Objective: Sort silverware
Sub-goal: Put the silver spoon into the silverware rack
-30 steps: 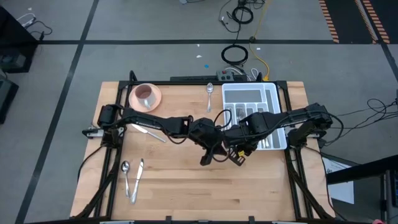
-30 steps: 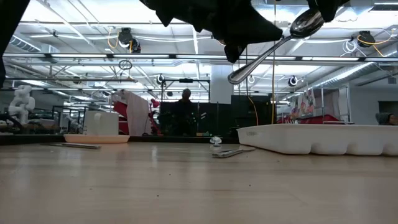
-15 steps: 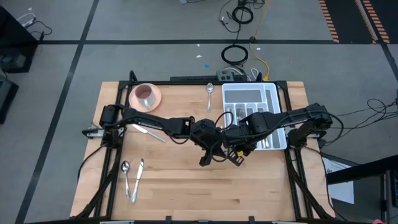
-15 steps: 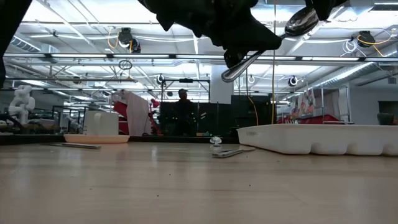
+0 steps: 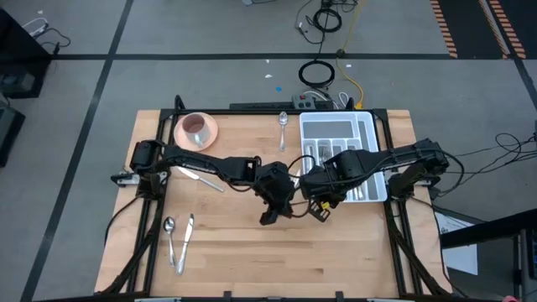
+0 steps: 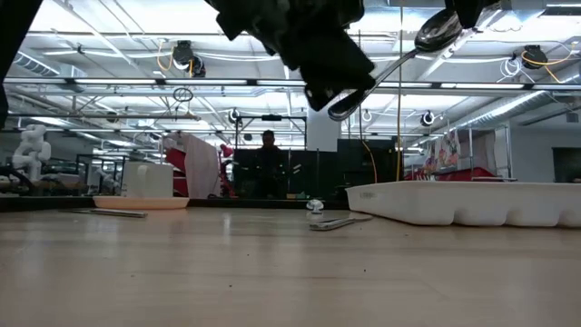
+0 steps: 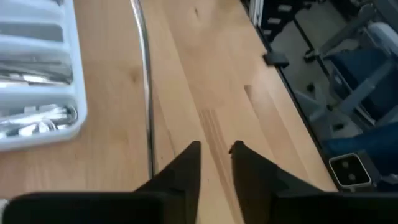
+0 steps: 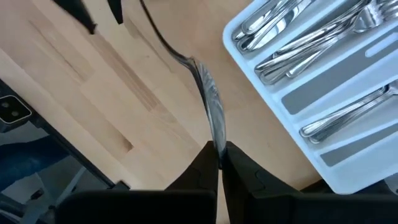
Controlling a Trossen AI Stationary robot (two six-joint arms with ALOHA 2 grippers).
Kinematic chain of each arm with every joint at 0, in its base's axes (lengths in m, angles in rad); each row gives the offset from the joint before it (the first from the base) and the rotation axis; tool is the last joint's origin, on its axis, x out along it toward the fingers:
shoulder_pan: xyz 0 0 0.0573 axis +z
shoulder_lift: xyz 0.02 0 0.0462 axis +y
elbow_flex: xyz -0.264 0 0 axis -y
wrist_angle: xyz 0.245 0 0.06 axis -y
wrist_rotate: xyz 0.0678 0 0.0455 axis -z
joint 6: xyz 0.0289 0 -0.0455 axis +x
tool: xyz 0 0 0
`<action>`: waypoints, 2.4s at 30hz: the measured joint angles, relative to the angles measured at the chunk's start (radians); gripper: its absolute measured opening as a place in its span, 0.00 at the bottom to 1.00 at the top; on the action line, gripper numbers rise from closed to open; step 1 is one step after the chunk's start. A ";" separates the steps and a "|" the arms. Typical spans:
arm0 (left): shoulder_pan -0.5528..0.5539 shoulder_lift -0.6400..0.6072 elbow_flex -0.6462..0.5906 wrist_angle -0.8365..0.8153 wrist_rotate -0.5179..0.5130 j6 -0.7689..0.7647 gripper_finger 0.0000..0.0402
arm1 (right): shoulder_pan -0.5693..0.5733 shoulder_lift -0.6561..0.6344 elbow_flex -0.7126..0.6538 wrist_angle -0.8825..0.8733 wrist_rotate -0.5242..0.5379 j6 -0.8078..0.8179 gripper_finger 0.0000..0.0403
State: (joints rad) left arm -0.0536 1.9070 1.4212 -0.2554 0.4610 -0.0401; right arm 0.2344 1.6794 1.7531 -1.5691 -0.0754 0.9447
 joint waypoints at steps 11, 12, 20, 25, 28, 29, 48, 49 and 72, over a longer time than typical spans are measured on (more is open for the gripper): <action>-0.001 -0.079 0.001 -0.045 -0.163 0.070 0.49 | 0.000 0.000 0.000 0.001 0.004 0.001 0.00; 0.000 -0.079 0.001 -0.031 -0.182 0.077 0.50 | 0.000 0.000 0.000 0.003 0.005 0.001 0.00; 0.008 -0.015 -0.002 0.057 -0.171 0.060 0.55 | -0.003 0.000 0.000 0.046 0.014 -0.005 0.00; -0.001 -0.002 0.001 0.122 -0.092 0.039 0.46 | -0.019 0.000 0.000 0.053 0.022 -0.023 0.00; 0.001 -0.001 0.000 0.115 -0.100 0.046 0.28 | -0.025 0.000 0.000 0.052 0.022 -0.041 0.00; 0.006 -0.002 0.000 0.115 -0.099 0.050 0.20 | -0.026 0.000 0.000 0.051 0.022 -0.044 0.00; 0.015 -0.002 0.000 0.080 -0.161 0.022 0.01 | -0.050 -0.003 -0.002 0.072 0.094 -0.139 0.24; 0.018 -0.002 0.000 0.081 -0.169 0.007 0.01 | -0.050 -0.004 -0.002 0.071 0.128 -0.127 0.29; 0.107 -0.041 0.000 0.310 -0.020 -0.267 0.01 | 0.110 -0.197 -0.001 0.101 0.635 0.014 0.40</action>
State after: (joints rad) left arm 0.0538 1.8656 1.4208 0.0541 0.4409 -0.3070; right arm 0.3447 1.4826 1.7523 -1.4683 0.5594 0.9584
